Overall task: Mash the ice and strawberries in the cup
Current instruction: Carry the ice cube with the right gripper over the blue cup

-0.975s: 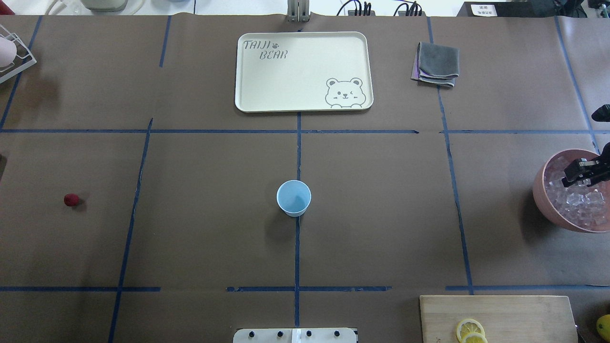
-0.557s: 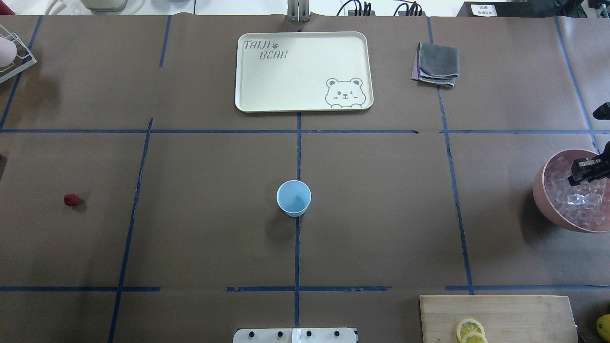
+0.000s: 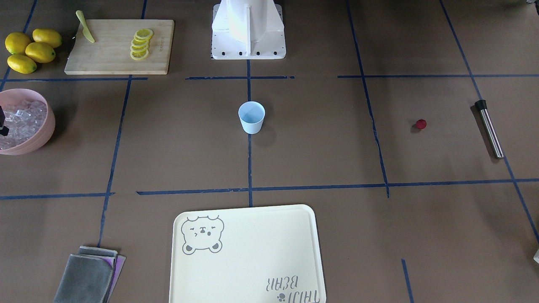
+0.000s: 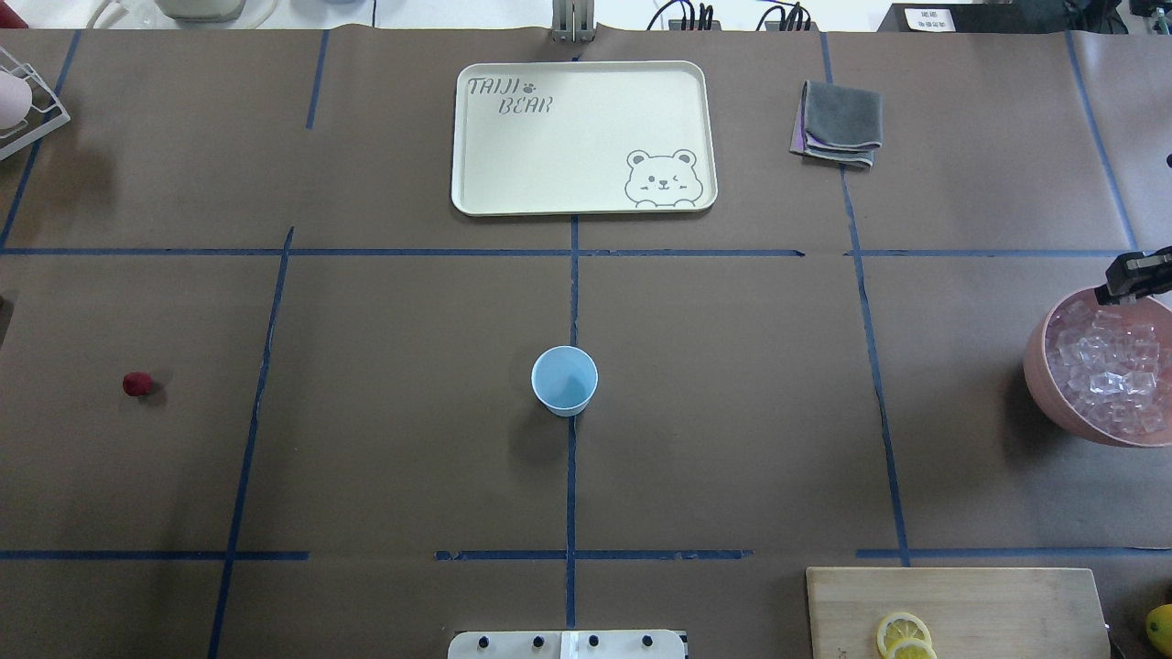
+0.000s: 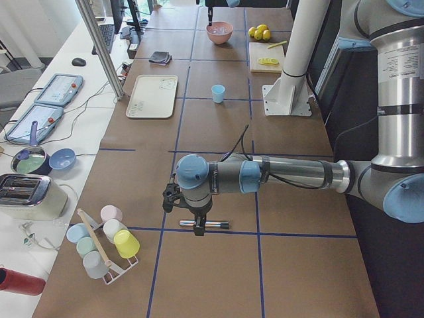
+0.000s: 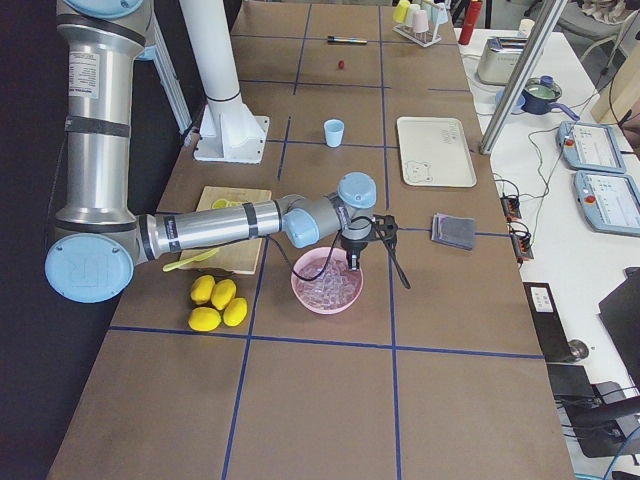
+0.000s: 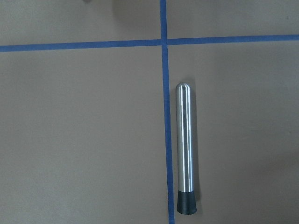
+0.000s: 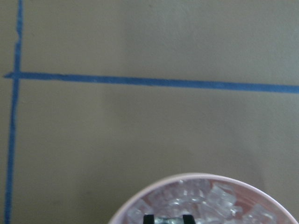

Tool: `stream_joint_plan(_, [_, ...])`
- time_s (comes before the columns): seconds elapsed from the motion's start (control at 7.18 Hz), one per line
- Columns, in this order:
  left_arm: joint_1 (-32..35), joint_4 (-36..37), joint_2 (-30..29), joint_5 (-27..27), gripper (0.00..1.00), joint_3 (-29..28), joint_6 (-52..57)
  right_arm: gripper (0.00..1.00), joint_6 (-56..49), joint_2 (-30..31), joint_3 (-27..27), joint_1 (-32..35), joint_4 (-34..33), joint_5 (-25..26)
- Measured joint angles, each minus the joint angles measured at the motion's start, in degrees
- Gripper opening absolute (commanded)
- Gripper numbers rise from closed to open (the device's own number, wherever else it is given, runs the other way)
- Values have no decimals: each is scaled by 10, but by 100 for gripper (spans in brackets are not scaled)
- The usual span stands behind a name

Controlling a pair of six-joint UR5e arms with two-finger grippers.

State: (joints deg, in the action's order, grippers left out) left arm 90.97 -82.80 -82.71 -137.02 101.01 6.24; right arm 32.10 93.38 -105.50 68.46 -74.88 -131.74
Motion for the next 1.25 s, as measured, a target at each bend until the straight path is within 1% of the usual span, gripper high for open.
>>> stream_joint_plan(0.14, [0, 0, 0, 0, 100, 0, 0, 0, 76, -26, -23, -14, 0, -5])
stream_joint_plan(0.28, [0, -1, 0, 0, 100, 0, -1, 0, 173, -63, -44, -50, 1, -8])
stream_joint_plan(0.42, [0, -2, 0, 0, 100, 0, -2, 1, 281, -120, -53, -103, 0, -1])
stream_joint_plan(0.56, [0, -2, 0, 0, 100, 0, -2, 1, 380, -181, -54, -163, -2, 26])
stream_joint_plan(0.7, [0, -2, 0, 0, 100, 0, -3, 2, 457, -238, -45, -223, -3, 75])
stream_joint_plan(0.84, [-1, -2, 0, 0, 100, -1, -3, 3, 517, -297, -18, -276, -2, 126])
stream_joint_plan(0.98, [-1, -2, -1, 0, 100, 0, -3, 4, 564, -346, 15, -313, 0, 157])
stream_joint_plan(1.11, [-1, -2, -1, 0, 100, 2, -3, 5, 596, -383, 47, -341, 0, 176])
stream_joint_plan(1.25, [-1, -2, -1, 0, 100, 3, -3, 17, 610, -409, 72, -363, 1, 196])
